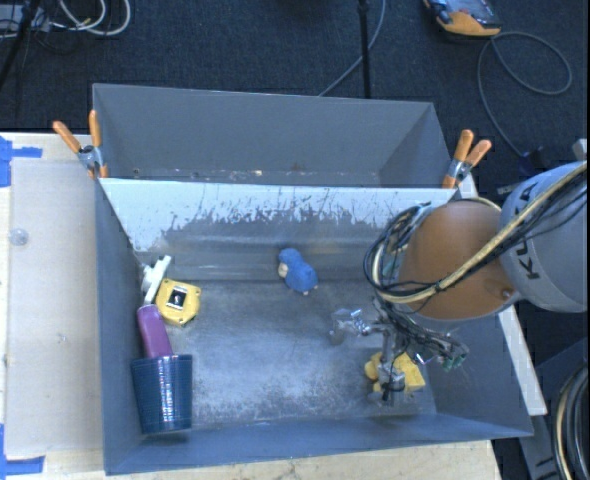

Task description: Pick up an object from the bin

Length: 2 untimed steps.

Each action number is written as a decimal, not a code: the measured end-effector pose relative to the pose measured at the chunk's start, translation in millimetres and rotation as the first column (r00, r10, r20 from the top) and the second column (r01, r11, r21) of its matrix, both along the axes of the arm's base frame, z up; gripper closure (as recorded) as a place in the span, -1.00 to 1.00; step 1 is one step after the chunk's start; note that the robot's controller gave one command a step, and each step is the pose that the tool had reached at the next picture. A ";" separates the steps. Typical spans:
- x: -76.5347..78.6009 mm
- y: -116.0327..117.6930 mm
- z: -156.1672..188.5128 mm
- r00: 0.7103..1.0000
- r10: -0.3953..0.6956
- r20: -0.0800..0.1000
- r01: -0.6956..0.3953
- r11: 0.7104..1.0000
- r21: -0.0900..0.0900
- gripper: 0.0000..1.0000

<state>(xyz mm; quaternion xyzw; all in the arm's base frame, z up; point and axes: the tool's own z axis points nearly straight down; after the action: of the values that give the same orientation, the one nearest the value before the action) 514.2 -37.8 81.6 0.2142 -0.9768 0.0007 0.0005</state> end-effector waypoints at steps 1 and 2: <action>-15.8 -4.4 -8.4 0.993 0.118 -0.007 -0.118 0.993 0.006 -1.00; -3.4 -34.0 -8.3 0.990 0.141 0.000 -0.141 0.990 0.006 -1.00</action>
Offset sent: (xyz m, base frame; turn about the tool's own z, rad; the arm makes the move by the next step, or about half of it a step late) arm 0.0105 -0.1044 -0.0094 0.2029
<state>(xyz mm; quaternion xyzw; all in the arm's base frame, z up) 510.9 -71.9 73.3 0.2828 -0.9592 -0.0021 0.0001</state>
